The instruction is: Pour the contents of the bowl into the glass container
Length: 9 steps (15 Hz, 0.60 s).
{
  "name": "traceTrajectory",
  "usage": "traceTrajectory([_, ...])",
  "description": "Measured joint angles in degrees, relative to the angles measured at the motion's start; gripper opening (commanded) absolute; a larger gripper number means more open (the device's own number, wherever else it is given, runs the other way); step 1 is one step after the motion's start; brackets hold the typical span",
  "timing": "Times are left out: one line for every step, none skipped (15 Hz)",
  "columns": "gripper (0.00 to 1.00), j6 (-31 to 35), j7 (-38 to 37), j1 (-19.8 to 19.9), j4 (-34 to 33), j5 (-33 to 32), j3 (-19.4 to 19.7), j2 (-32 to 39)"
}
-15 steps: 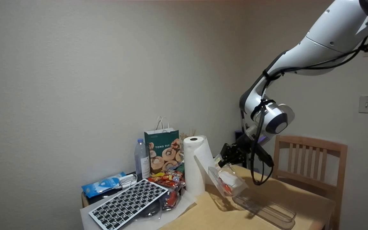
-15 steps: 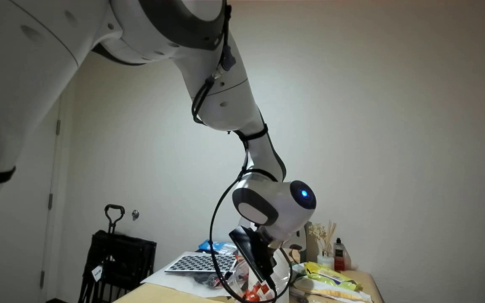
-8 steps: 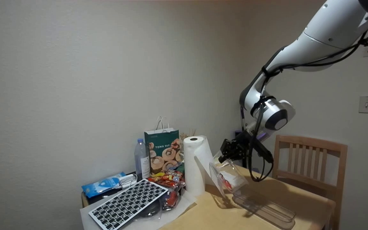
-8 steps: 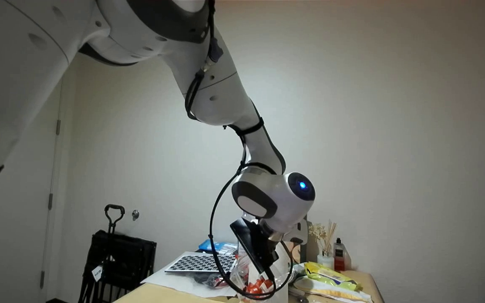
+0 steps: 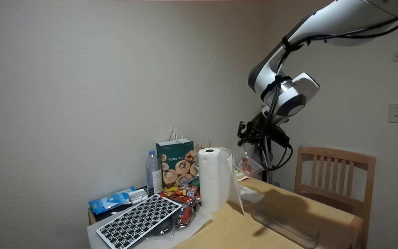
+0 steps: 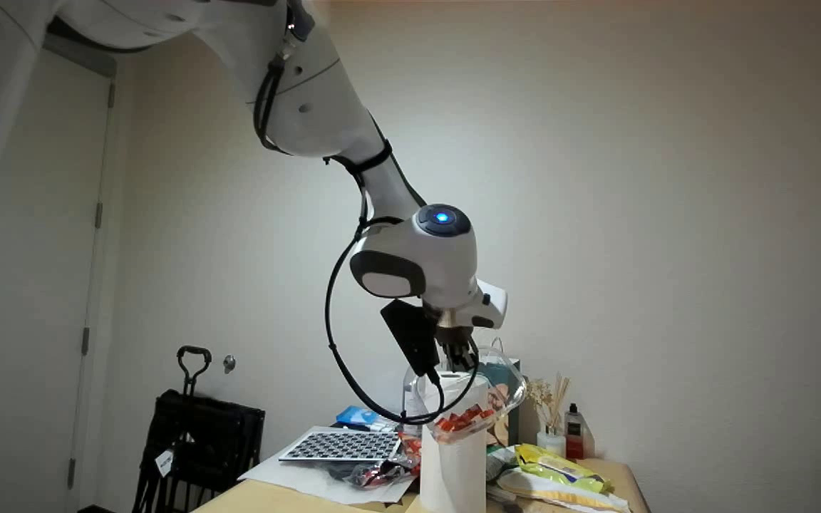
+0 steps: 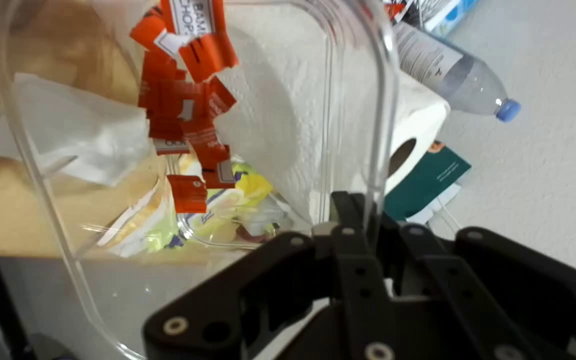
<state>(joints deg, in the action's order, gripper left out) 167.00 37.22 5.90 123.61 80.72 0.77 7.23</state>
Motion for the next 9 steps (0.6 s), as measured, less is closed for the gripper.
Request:
traceTrajectory([0.07,3.39,-2.18,-1.02,0.45,-0.68,-0.14,-0.98])
traceTrajectory([0.07,6.68,-3.81,-1.93,0.93,-1.46,-0.25,-1.70])
traceTrajectory([0.07,8.72,-4.64,-2.55,1.33,-1.92,-0.30,-2.09])
traceTrajectory([0.07,9.49,-4.97,-2.83,1.60,-2.06,-0.34,-2.26])
traceTrajectory([0.02,9.64,-4.99,-2.87,1.76,-2.09,-0.34,-2.28])
traceTrajectory([0.02,9.65,-4.99,-2.85,1.85,-2.09,-0.29,-2.28])
traceTrajectory([0.02,9.63,-4.99,-2.86,1.86,-2.09,-0.27,-2.21])
traceTrajectory([0.02,10.02,-4.88,-2.92,1.84,-2.03,-0.28,-2.07])
traceTrajectory([0.02,11.52,-3.67,-3.10,1.69,-1.61,-0.42,-1.89])
